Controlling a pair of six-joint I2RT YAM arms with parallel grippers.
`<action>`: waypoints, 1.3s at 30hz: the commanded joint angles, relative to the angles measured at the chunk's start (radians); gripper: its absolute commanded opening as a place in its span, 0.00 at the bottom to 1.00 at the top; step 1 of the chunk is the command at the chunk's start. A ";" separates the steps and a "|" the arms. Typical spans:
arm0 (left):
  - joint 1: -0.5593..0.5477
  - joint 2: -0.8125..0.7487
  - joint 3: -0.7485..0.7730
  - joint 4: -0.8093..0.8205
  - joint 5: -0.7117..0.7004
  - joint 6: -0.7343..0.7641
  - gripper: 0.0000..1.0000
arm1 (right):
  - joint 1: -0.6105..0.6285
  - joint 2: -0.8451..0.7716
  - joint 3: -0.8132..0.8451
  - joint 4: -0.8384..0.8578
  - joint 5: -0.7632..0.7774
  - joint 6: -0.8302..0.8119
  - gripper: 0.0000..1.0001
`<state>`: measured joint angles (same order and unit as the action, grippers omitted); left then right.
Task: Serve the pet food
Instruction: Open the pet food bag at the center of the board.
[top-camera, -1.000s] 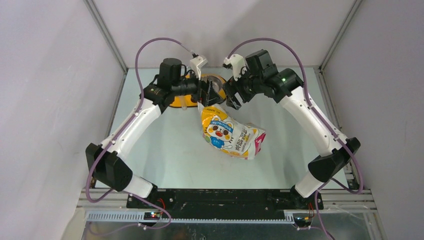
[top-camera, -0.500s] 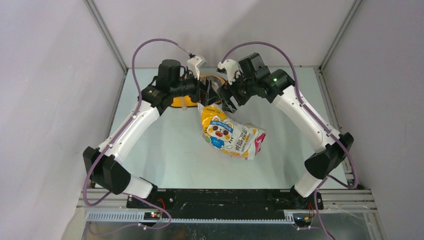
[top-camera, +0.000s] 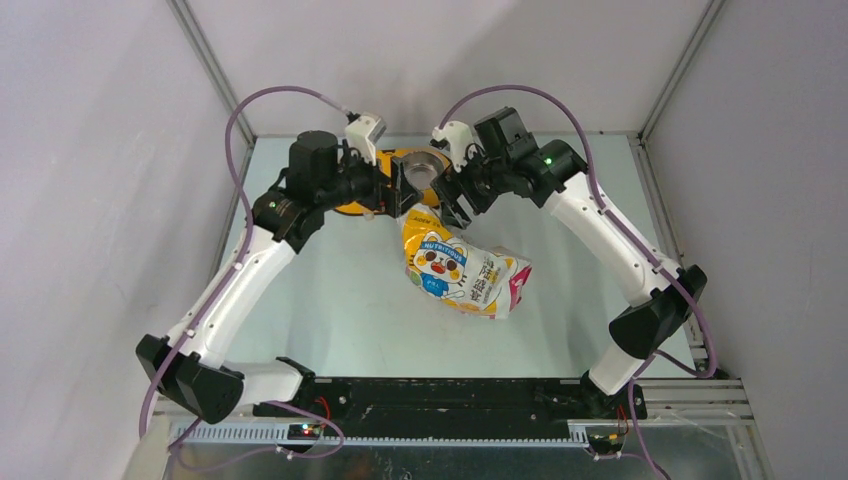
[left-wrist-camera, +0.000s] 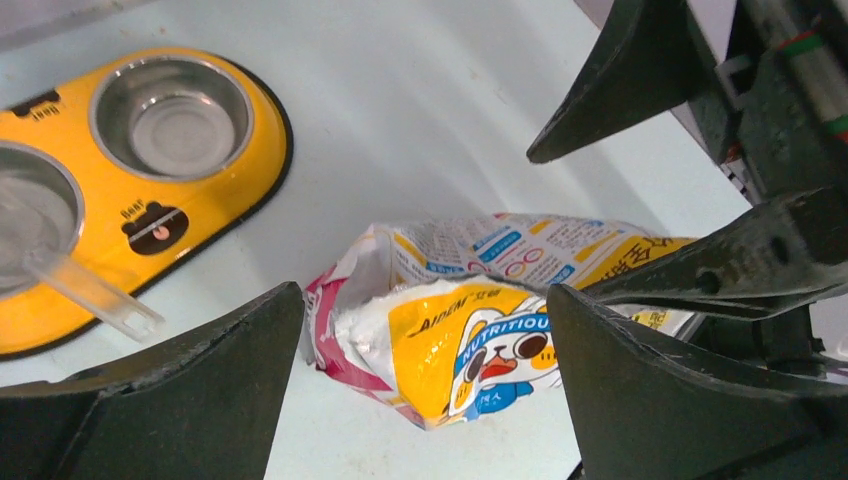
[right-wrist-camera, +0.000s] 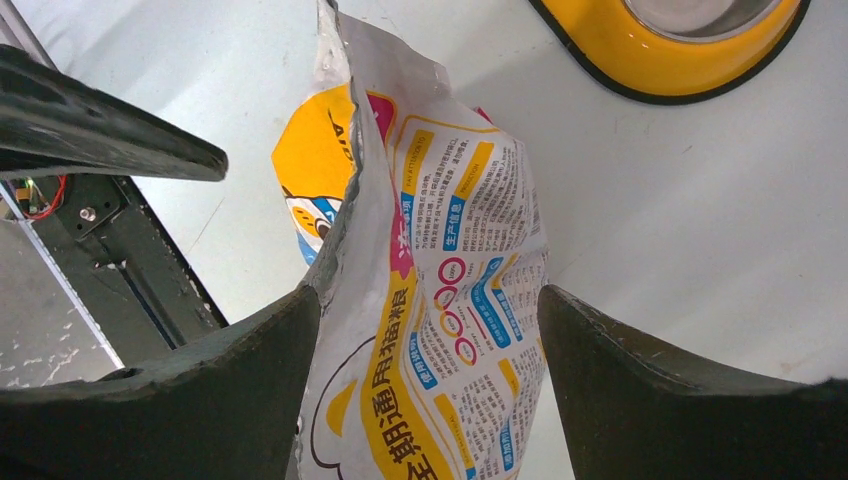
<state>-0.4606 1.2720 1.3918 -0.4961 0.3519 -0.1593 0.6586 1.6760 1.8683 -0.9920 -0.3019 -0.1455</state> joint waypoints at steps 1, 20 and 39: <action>-0.004 -0.037 -0.047 -0.006 0.030 -0.032 1.00 | 0.010 -0.012 0.014 0.014 -0.014 0.011 0.83; -0.011 -0.016 -0.120 0.087 0.135 -0.100 1.00 | 0.030 0.010 -0.003 0.034 0.116 0.005 0.81; -0.019 -0.009 -0.134 0.102 0.150 -0.109 1.00 | -0.017 -0.050 -0.002 0.037 0.029 0.007 0.80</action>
<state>-0.4610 1.2629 1.2636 -0.4274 0.4484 -0.2379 0.6598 1.6684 1.8648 -0.9852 -0.2584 -0.1459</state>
